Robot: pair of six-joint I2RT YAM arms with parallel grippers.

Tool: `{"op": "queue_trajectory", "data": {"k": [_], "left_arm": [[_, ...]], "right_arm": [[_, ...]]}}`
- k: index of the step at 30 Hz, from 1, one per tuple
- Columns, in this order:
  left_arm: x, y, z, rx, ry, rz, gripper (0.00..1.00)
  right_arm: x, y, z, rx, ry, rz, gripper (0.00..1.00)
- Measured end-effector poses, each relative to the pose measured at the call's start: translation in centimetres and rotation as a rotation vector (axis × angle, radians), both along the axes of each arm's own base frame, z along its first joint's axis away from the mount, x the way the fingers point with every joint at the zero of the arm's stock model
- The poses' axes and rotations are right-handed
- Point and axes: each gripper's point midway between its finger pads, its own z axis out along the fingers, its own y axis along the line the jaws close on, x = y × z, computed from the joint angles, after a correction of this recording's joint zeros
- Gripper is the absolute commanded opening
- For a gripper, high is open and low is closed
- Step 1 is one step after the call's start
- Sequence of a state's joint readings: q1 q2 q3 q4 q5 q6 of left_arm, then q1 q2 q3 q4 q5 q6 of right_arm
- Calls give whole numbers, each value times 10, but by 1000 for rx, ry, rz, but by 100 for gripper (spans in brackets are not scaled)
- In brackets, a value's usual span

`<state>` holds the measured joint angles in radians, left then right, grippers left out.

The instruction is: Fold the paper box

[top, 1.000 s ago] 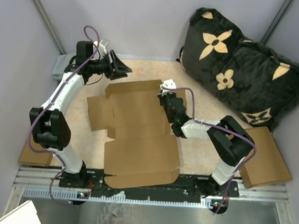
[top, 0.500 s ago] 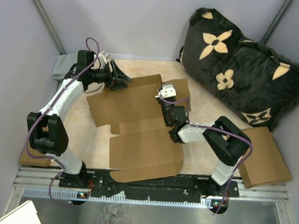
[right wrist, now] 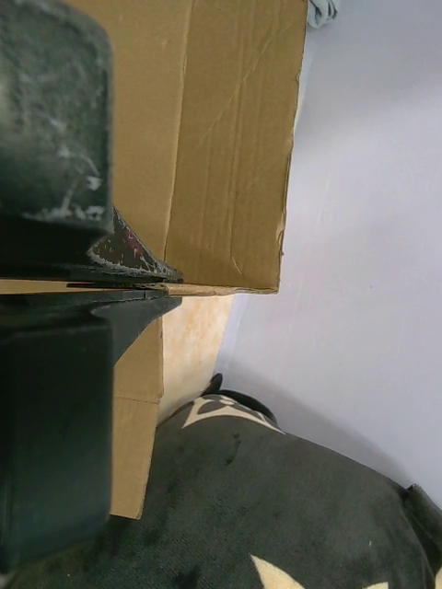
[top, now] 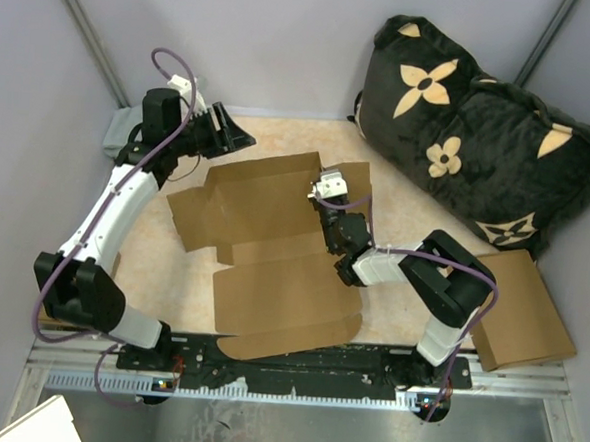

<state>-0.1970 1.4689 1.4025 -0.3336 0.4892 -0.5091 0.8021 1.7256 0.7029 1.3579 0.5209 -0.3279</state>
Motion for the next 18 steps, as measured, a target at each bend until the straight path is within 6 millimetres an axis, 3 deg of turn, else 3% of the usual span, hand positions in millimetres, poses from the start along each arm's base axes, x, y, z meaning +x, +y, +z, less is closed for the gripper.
{"op": "queue_trajectory", "data": {"k": [9,18], "left_arm": [[14,-2,-12,104,-77,-53,72],[-13,-10,-32,185,-323,-217,66]], "right_arm": [[-3,-1,-9,-10,16,7,0],[-5,3,-18,5,45,38,0]]}}
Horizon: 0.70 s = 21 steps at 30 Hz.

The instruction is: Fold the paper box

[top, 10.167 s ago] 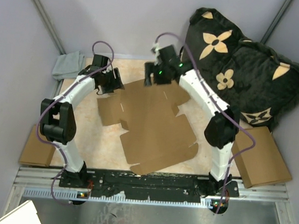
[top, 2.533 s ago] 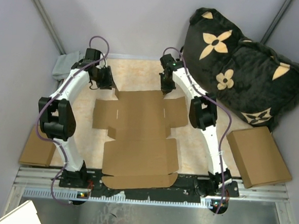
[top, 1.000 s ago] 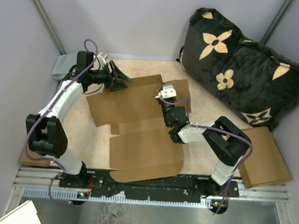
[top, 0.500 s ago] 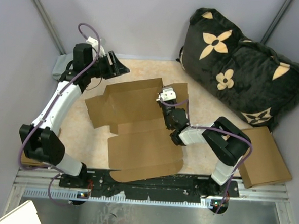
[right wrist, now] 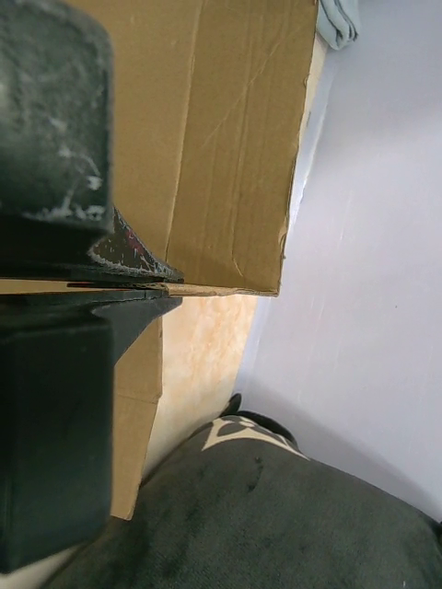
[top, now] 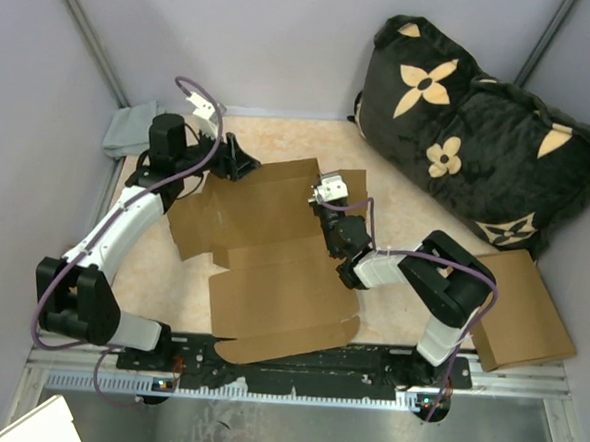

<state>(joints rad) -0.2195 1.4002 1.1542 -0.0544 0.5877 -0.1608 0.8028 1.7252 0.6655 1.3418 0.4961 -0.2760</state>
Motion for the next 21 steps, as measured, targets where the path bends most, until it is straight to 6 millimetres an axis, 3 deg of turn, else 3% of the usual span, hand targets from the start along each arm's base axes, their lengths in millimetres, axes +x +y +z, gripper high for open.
{"op": "queue_trajectory", "data": {"k": [9,21], "left_arm": [[-11,-21,-11,136,-136,-126,66],[5,-17,-39,236,-159,-132,61]], "right_arm": [[-1,5,-4,-4,17,25,0],[-11,0,-1,-9,18,53,0]]}}
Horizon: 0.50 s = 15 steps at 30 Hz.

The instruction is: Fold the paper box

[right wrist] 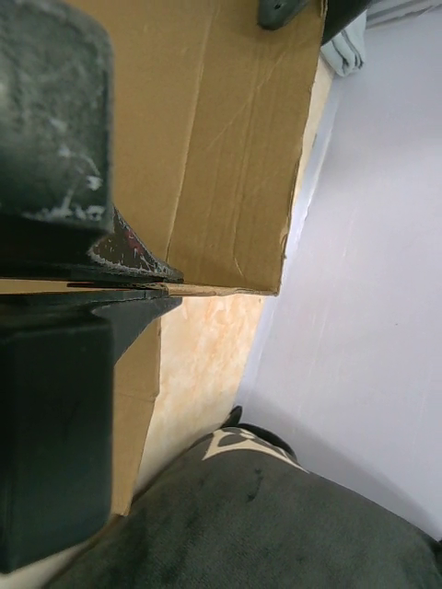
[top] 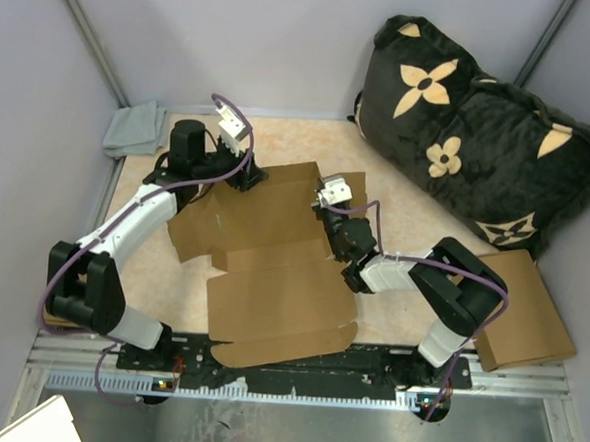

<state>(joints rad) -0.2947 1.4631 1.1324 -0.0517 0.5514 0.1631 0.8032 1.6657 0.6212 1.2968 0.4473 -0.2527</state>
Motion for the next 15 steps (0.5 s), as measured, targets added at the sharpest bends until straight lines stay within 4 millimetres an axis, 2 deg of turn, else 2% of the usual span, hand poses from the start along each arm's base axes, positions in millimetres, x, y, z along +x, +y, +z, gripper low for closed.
{"op": "queue_trajectory", "data": {"k": [4,6,10,12,15], "left_arm": [[0,-2,-6,7,5,-19,52],[-2,-4,-5,9,0,-32,41],[-8,-9,-10,25,-9,-63,12],[-15,-12,-13,35,-15,-79,0],[-21,-12,-15,56,-23,-86,0]], "right_arm": [[-2,-1,3,3,-2,3,0],[-2,-1,2,-1,3,4,0],[-2,0,-4,-9,28,8,23],[-2,0,-8,-13,46,9,41],[-4,-5,-8,-7,83,-3,58]]}}
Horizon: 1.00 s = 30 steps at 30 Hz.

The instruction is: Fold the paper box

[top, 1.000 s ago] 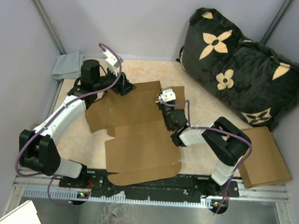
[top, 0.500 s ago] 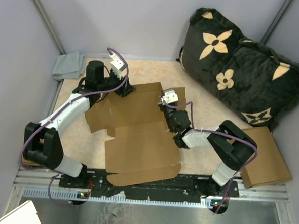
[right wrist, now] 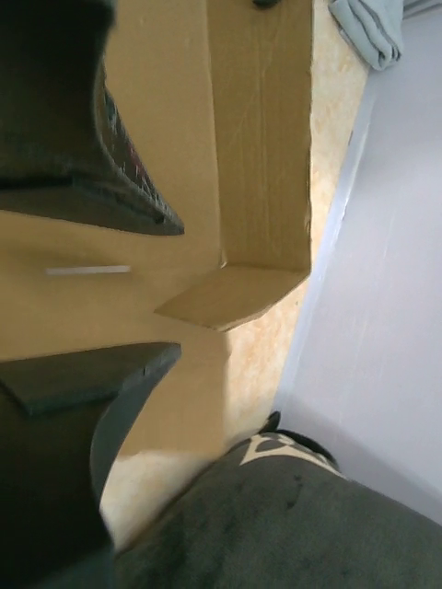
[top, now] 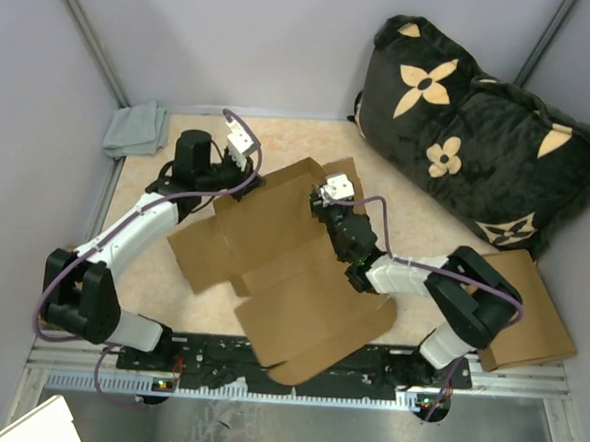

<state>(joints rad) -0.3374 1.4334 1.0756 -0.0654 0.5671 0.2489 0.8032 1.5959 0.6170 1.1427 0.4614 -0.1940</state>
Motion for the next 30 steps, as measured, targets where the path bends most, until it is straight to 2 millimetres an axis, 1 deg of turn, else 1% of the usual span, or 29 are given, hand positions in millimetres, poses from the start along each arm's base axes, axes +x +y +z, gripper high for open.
{"op": "queue_trajectory", "data": {"k": [2,4,6,8,10,11,13,14,15,18,21,23,26,30], "left_arm": [[-4,1,-2,20,-2,8,0],[-8,1,-4,45,-12,22,0],[-12,2,-2,70,-36,35,0],[-16,3,1,101,-76,51,0],[-20,3,6,133,-125,60,0],[-21,3,10,154,-159,68,0],[-19,3,17,193,-224,78,0],[-19,2,21,218,-260,77,0],[-18,2,23,246,-294,76,0],[-15,0,27,343,-394,62,0],[-18,-4,34,423,-524,32,0],[-28,-3,32,464,-609,6,0],[-47,1,25,521,-727,-36,0],[-61,7,18,575,-829,-63,0]], "right_arm": [[-3,-5,4,5,34,-15,64],[-4,-10,17,21,73,-35,68],[-3,-9,36,36,131,-43,69],[0,-8,62,64,188,-45,69],[5,-7,94,105,256,-38,69],[7,-10,108,129,288,-40,69],[11,-22,128,173,346,-58,69],[11,-29,134,193,377,-71,70],[11,-34,136,206,407,-79,70],[10,-49,127,238,529,-103,71],[11,-57,105,254,655,-100,72],[14,-62,88,258,731,-91,72],[27,-77,63,259,826,-99,74],[53,-97,42,274,903,-95,73]]}}
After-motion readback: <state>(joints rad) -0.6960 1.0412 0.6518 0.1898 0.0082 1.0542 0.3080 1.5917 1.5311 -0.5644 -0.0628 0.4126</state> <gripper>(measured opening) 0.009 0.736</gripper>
